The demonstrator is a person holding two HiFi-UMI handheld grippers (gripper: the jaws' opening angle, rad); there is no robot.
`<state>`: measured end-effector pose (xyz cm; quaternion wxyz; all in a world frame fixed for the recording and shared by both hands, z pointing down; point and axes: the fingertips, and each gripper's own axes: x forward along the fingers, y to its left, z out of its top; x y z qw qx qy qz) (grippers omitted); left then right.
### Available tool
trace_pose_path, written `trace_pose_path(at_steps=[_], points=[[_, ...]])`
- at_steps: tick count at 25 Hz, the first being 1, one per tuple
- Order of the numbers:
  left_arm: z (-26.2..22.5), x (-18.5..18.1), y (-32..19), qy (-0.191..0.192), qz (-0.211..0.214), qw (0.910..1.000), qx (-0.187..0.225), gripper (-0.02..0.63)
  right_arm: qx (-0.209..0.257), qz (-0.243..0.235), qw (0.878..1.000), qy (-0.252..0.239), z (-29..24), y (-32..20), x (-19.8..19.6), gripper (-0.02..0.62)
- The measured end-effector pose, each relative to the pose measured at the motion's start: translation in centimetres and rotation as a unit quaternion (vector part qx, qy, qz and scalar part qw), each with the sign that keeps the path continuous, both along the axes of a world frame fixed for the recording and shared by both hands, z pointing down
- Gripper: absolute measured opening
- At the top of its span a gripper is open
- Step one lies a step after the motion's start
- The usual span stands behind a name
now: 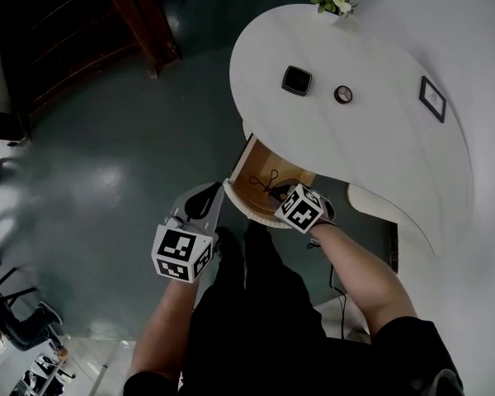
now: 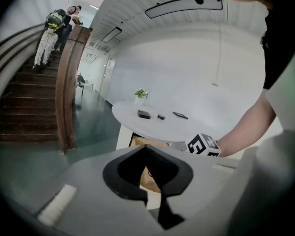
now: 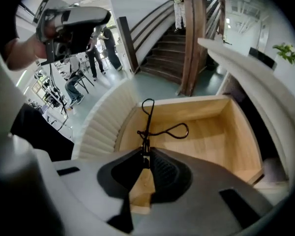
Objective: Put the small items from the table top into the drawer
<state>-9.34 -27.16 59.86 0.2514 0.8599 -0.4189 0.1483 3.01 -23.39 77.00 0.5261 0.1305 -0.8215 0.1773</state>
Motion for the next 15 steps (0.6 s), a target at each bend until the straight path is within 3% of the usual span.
trace_pose_path(at_steps=[15], points=[[2.1, 0.5, 0.1, -0.005, -0.005, 0.9999, -0.011, 0.011, -0.051, -0.088, 0.991, 0.092, 7.5, 0.1, 0.2, 0.039]])
